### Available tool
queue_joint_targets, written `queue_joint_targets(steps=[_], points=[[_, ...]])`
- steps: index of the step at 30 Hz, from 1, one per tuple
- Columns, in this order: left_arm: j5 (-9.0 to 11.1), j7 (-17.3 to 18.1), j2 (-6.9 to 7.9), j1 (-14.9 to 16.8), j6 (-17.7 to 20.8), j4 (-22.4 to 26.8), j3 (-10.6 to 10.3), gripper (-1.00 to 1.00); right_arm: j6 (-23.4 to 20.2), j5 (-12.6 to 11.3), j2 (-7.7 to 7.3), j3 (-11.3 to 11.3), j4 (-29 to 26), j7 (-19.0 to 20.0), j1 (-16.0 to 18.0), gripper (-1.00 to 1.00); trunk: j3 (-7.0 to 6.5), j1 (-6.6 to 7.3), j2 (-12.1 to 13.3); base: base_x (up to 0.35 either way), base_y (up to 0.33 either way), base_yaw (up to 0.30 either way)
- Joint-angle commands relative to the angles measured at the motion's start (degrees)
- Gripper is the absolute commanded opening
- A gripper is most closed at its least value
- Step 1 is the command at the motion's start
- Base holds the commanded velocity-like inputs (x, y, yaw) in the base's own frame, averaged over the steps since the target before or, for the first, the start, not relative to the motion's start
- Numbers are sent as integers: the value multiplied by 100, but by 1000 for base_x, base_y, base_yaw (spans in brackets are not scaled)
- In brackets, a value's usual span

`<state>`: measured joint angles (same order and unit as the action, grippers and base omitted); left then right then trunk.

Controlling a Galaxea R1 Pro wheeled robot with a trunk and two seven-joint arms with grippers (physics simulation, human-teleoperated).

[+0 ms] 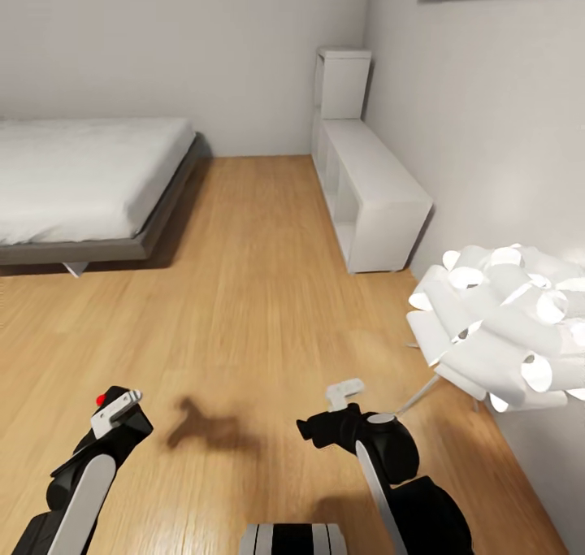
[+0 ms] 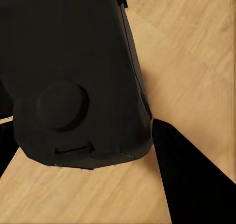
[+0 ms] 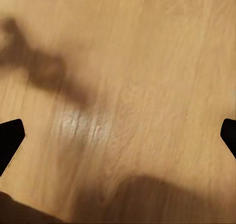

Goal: Attach the digital camera to the camera tripod in the bedroom.

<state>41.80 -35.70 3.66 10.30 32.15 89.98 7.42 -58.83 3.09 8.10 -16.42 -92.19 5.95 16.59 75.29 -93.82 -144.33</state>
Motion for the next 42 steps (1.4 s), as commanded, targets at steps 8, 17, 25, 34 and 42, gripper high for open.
queue_joint_targets(steps=[8, 17, 25, 34, 42], points=[[28, -6, 17, -29, 25, 24, 18, -100, 166, 49, 34, -36, -9, 58, 2, 100, -177, 21, 9, 0, 0, 209], [5, 13, 25, -13, 127, 6, -80, -100, 217, 49, 42, -78, -15, 92, -14, 100, -377, 45, 21, 0, 0, 279], [-1, 20, 37, 27, 260, 0, -274, -100, 206, 51, 34, -57, -18, 100, -5, 100, -555, 65, 32, 0, 0, 289], [16, 279, 46, 59, 368, -132, -250, -100, 211, 51, 33, -54, -18, 100, -10, 100, -754, 88, 44, 0, 0, 287], [15, 400, 44, 89, 372, -221, -242, -100, 215, 51, 33, -50, -18, 99, 4, 100, -931, 109, 55, 0, 0, 295]])
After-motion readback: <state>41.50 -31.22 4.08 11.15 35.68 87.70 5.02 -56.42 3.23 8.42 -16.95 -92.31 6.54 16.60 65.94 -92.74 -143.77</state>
